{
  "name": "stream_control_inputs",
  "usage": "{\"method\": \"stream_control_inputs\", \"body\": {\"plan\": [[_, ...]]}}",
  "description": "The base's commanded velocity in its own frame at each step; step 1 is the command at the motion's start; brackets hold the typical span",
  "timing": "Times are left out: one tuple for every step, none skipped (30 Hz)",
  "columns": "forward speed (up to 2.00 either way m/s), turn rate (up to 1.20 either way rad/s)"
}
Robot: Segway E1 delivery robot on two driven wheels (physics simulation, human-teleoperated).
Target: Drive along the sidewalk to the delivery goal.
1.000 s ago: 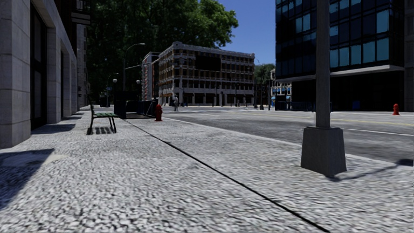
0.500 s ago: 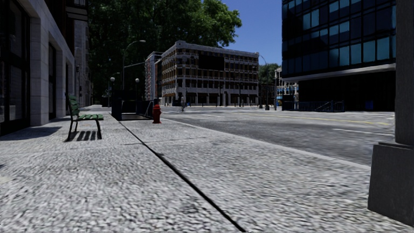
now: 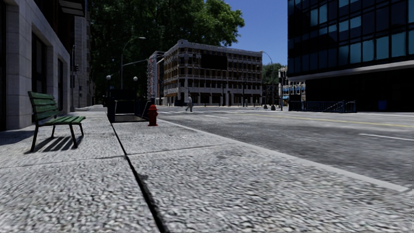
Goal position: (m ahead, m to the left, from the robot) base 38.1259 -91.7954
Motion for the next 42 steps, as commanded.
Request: {"method": "stream_control_inputs", "body": {"plan": [[2.00, 0.25], [2.00, 0.25], [2.00, 0.25], [2.00, 0.25], [2.00, 0.25], [2.00, 0.28], [2.00, 0.28], [2.00, 0.29], [2.00, 0.29], [2.00, 0.30], [2.00, 0.30], [2.00, 0.31], [2.00, 0.35], [2.00, 0.36], [2.00, 0.36], [2.00, 0.37], [2.00, 0.38], [2.00, 0.38], [2.00, 0.38], [2.00, 0.38], [2.00, 0.38], [2.00, 0.38], [2.00, 0.38], [2.00, 0.38], [2.00, 0.38], [2.00, 0.39], [2.00, 0.39], [2.00, 0.39], [2.00, 0.38], [2.00, 0.38], [2.00, 0.38], [2.00, 0.38], [2.00, 0.38], [2.00, 0.38], [2.00, 0.38], [2.00, 0.38], [2.00, 0.38], [2.00, 0.38], [2.00, 0.38], [2.00, 0.38], [2.00, 0.38], [2.00, 0.38]]}}
